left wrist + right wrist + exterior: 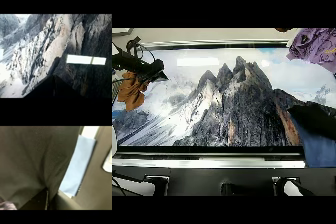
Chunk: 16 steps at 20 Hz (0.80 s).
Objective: Fold the clothes and pants, and hang the long-sleeved shirts on hangers.
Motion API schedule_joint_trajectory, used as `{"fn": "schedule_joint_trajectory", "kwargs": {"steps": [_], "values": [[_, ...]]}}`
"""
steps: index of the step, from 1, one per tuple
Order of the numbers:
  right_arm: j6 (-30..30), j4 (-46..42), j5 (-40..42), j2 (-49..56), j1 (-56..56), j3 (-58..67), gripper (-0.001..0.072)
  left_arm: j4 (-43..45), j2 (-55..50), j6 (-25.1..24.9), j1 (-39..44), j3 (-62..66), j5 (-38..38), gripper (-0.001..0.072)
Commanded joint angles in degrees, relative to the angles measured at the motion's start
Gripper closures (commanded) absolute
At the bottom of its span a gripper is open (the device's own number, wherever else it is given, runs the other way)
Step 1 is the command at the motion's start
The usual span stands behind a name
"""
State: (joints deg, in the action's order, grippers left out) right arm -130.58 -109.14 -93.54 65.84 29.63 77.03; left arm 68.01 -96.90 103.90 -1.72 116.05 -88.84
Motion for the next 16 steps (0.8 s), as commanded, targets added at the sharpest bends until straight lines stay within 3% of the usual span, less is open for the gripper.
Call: {"fn": "schedule_joint_trajectory", "kwargs": {"steps": [1,8,16], "values": [[-4.0,-3.2,4.1,-5.0,0.0,-11.4,0.0679,0.0,0.0,0.0,0.0,0.0,-0.4,0.069],[-6.8,-5.6,12.2,-7.1,0.0,-26.3,0.0679,0.0,0.0,-0.5,0.0,0.0,-0.3,0.069],[-7.2,-10.4,12.8,-7.1,0.0,-32.9,0.0678,0.0,0.0,-0.5,0.0,0.0,-0.3,0.069]]}}
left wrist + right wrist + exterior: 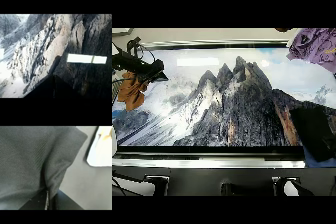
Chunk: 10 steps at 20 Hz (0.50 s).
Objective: Fold the clothes and pants, and hang the long-sleeved shirts on hangers.
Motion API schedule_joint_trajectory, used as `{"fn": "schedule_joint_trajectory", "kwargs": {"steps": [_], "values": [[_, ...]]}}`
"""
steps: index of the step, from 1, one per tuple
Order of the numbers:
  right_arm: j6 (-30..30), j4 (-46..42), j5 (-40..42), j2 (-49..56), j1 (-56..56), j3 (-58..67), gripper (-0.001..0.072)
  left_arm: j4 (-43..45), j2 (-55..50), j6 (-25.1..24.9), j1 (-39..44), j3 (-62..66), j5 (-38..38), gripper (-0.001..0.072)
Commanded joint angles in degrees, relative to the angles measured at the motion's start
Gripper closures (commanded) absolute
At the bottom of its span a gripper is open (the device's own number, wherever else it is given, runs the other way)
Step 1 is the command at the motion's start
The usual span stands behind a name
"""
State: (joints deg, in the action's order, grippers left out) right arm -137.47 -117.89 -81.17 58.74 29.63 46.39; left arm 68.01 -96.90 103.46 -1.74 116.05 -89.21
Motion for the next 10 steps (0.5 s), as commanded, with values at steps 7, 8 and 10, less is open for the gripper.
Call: {"fn": "schedule_joint_trajectory", "kwargs": {"steps": [7,8,10], "values": [[0.8,-3.0,2.3,0.0,0.0,-2.6,0.0196,0.0,0.0,0.0,0.0,0.0,0.0,0.069],[2.3,-3.6,3.1,0.0,0.0,-1.4,0.0075,0.0,0.0,0.0,0.0,0.0,0.0,0.069],[6.0,-2.9,7.2,0.0,0.0,4.1,0.0106,0.0,0.0,0.0,0.0,0.0,0.0,0.069]]}}
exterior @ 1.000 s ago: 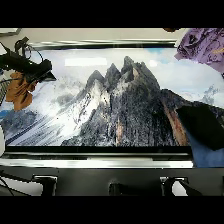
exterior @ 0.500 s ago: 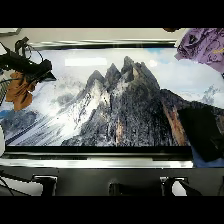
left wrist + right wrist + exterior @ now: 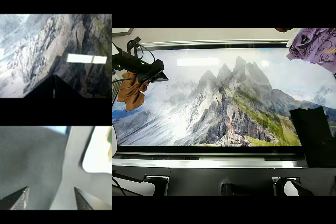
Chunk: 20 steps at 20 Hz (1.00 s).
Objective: Fold the clothes and pants, and hang the long-sleeved shirts on hangers.
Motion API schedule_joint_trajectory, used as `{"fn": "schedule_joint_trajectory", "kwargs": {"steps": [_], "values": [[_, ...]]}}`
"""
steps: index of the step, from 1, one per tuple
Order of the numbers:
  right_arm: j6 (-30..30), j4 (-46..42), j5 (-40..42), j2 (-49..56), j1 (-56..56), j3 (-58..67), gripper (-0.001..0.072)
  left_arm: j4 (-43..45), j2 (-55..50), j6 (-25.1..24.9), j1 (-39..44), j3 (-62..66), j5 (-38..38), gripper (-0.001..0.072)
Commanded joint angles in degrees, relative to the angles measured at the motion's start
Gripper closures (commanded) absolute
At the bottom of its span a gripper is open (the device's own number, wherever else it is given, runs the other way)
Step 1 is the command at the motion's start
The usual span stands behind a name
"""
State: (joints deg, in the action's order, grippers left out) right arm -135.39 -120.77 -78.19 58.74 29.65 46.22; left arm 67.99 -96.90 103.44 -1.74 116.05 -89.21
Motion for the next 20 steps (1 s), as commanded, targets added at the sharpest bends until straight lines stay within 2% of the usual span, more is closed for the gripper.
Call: {"fn": "schedule_joint_trajectory", "kwargs": {"steps": [1,2,3,4,5,6,7,8,10,12,15,17,20], "values": [[5.3,2.0,7.4,0.0,0.0,8.0,0.0198,0.0,0.2,0.0,0.0,0.0,-0.4,0.069],[7.2,5.5,11.5,0.0,-0.1,11.3,0.0281,0.0,0.4,0.0,0.0,0.0,-0.7,0.069],[10.6,10.3,16.9,0.0,-0.7,14.2,0.0325,0.0,0.8,0.0,0.0,0.0,-1.0,0.069],[14.5,15.1,21.5,0.0,-2.3,16.3,0.0341,0.0,1.3,-0.5,0.0,0.0,-1.0,0.069],[18.1,19.2,25.1,0.0,-4.5,17.4,0.0401,0.0,2.0,-1.9,0.0,0.0,-1.0,0.069],[22.4,23.5,28.2,0.0,-7.6,17.6,0.0406,0.1,2.8,-3.4,0.0,0.0,-1.0,0.0691],[26.6,27.3,29.3,0.5,-10.9,17.6,0.0442,0.6,3.9,-4.5,0.0,0.0,-0.8,0.0691],[30.7,31.0,28.8,1.4,-15.0,17.6,0.0547,2.3,5.1,-4.6,0.1,0.0,-0.7,0.069],[37.4,37.1,26.3,3.9,-23.8,17.6,0.0649,7.3,7.8,-4.7,0.8,-0.9,-0.4,0.0691],[42.5,40.2,23.9,6.5,-32.8,17.6,0.0676,12.3,12.2,-4.7,3.0,-6.6,1.7,0.0691],[43.1,39.7,22.4,9.7,-45.7,17.6,0.0676,15.8,22.5,-4.2,8.0,-22.9,10.4,0.0692],[43.1,39.6,22.9,10.5,-51.8,17.6,0.0677,15.9,29.7,-1.9,10.4,-33.5,16.4,0.0692],[43.1,39.6,23.5,10.6,-56.4,17.6,0.0676,16.3,36.6,-1.4,10.8,-41.6,18.1,0.069]]}}
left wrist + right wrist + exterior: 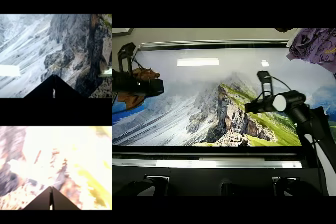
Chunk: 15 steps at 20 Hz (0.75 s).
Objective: Fold the clothes and pants, and hang the long-sleeved shirts on hangers.
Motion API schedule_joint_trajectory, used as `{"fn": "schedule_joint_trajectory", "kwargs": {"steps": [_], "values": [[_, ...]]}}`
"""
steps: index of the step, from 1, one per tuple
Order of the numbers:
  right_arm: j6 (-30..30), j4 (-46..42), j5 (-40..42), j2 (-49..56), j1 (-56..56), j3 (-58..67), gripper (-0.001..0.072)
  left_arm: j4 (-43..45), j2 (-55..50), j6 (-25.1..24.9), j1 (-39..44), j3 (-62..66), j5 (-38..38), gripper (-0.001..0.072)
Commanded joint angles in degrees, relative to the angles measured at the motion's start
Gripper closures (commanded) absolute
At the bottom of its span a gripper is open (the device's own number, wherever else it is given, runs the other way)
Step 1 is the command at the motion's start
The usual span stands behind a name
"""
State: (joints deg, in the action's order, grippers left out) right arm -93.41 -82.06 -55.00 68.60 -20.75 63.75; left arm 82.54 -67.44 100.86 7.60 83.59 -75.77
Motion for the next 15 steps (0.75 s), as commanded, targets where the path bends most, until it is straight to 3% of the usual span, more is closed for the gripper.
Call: {"fn": "schedule_joint_trajectory", "kwargs": {"steps": [1,15], "values": [[1.1,0.9,0.2,0.7,-6.2,0.0,0.0676,2.3,8.3,1.1,1.4,-9.7,4.6,0.069],[1.1,-0.5,-0.4,0.7,-6.3,0.1,0.0676,2.6,9.6,1.1,1.4,-9.6,4.5,0.0689]]}}
